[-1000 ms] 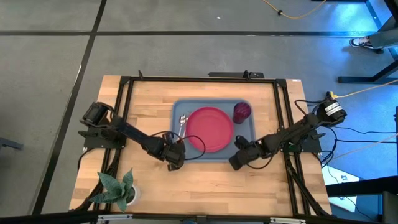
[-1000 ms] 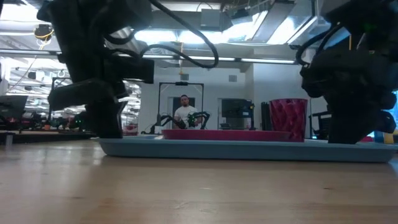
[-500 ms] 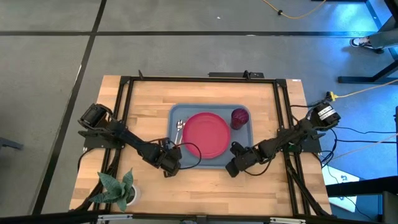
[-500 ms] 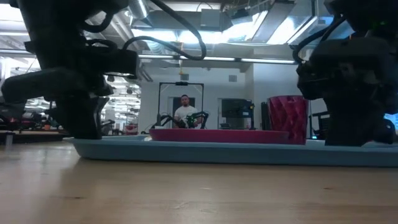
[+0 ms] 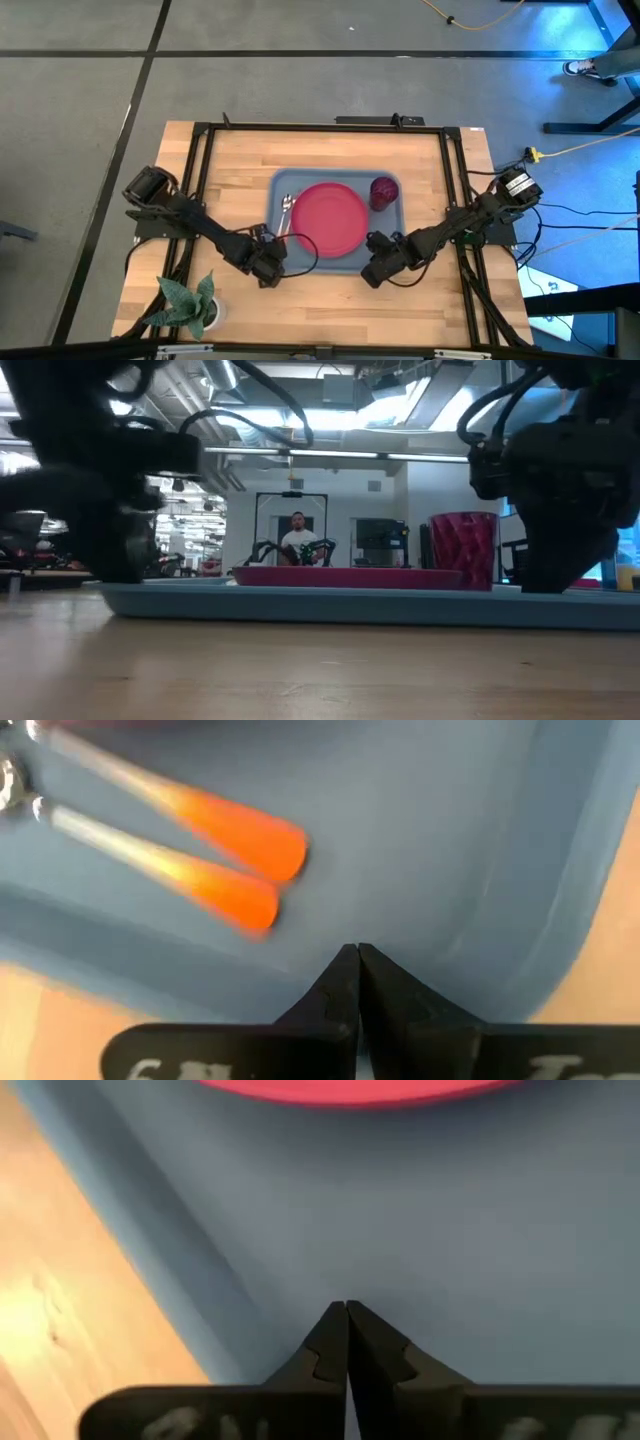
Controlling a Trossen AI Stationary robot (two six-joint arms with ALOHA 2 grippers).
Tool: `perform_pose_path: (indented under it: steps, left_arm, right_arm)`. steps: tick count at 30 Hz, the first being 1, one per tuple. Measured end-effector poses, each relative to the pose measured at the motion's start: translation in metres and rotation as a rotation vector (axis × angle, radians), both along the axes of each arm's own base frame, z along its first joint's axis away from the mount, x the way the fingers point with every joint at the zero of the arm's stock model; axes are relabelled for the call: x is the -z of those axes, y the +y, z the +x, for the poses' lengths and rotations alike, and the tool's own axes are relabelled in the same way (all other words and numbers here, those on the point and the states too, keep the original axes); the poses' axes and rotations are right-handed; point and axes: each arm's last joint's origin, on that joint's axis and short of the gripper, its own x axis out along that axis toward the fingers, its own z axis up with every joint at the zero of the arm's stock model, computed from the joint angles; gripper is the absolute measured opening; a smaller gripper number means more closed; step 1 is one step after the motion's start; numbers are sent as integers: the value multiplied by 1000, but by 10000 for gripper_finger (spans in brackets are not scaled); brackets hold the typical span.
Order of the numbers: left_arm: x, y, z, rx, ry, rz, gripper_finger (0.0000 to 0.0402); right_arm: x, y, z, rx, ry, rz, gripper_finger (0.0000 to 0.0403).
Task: Pick and place plate/cup/fork/spoon on tray
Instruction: Move the blue tray from the top right to the center of the table
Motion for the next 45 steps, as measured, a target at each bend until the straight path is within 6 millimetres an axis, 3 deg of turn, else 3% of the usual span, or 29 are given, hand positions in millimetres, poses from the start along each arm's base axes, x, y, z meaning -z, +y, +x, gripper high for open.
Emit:
perform_pose_path:
  steps: [4, 16, 25, 45]
  left_arm:
    - [-9, 0, -2, 5, -18, -20, 0]
    - [-10, 1, -2, 17, -24, 7, 0]
    - [-11, 1, -2, 17, -26, 4, 0]
    - [-12, 1, -1, 17, -30, 3, 0]
  right_arm:
    - [-2, 1, 2, -19, -5, -13, 4]
    - [-4, 0, 2, -37, -8, -26, 4]
    - [0, -8, -14, 89, 144, -67, 4]
    - [0, -23, -15, 137, 180, -174, 4]
